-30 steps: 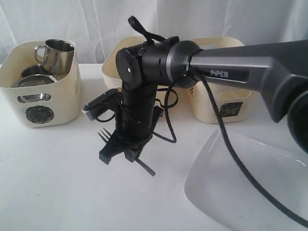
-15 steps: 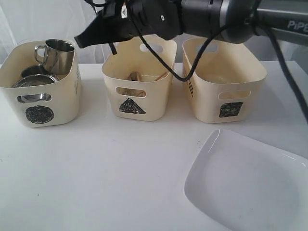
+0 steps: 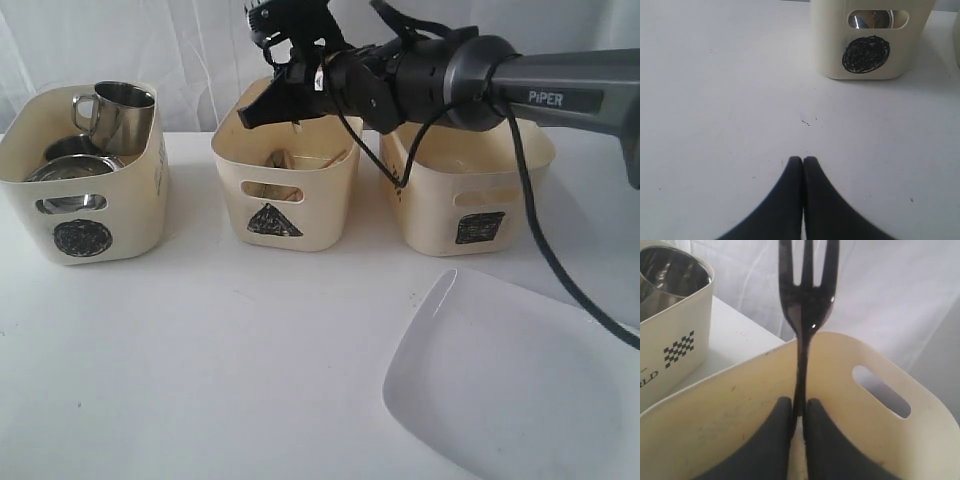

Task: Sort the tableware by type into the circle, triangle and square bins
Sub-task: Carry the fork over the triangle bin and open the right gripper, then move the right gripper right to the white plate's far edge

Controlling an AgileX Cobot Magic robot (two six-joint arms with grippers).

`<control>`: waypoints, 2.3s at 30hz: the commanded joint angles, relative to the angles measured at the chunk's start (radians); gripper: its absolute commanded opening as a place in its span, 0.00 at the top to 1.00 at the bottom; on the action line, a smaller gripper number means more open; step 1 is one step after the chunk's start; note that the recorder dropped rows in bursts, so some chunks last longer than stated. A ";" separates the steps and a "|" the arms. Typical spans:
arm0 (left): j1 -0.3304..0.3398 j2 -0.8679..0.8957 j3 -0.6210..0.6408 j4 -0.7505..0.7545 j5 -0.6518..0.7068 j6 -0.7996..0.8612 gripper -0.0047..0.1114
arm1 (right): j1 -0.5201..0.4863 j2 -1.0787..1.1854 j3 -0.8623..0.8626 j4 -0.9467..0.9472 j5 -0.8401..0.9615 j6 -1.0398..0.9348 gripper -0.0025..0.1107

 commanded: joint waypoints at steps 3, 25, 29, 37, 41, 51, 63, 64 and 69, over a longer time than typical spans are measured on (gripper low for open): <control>0.000 -0.004 0.003 -0.006 -0.004 -0.002 0.96 | -0.012 0.023 0.001 -0.009 -0.015 -0.003 0.69; 0.000 -0.004 0.003 -0.006 -0.004 -0.002 0.96 | -0.024 -0.304 0.036 -0.004 0.832 0.029 0.84; 0.000 -0.004 0.003 -0.006 -0.004 -0.002 0.96 | -0.056 -0.395 0.172 -0.020 0.842 0.148 0.88; 0.000 -0.004 0.003 -0.006 -0.004 -0.002 0.96 | -0.132 -0.664 0.587 -0.209 0.703 0.383 0.88; 0.000 -0.004 0.003 -0.006 -0.004 -0.002 0.96 | -0.229 -0.768 0.785 -0.283 0.650 0.531 0.88; 0.000 -0.004 0.003 -0.006 -0.004 -0.002 0.96 | -0.436 -0.682 0.929 -0.123 0.714 0.389 0.55; 0.000 -0.004 0.003 -0.006 -0.004 -0.002 0.96 | -0.436 -0.596 0.947 -0.152 0.686 0.532 0.54; 0.000 -0.004 0.003 -0.006 -0.004 -0.002 0.96 | -0.436 -0.587 0.953 -0.153 0.679 0.553 0.54; 0.000 -0.004 0.003 -0.006 -0.004 -0.002 0.96 | -0.436 -0.573 0.970 -0.153 0.652 0.561 0.59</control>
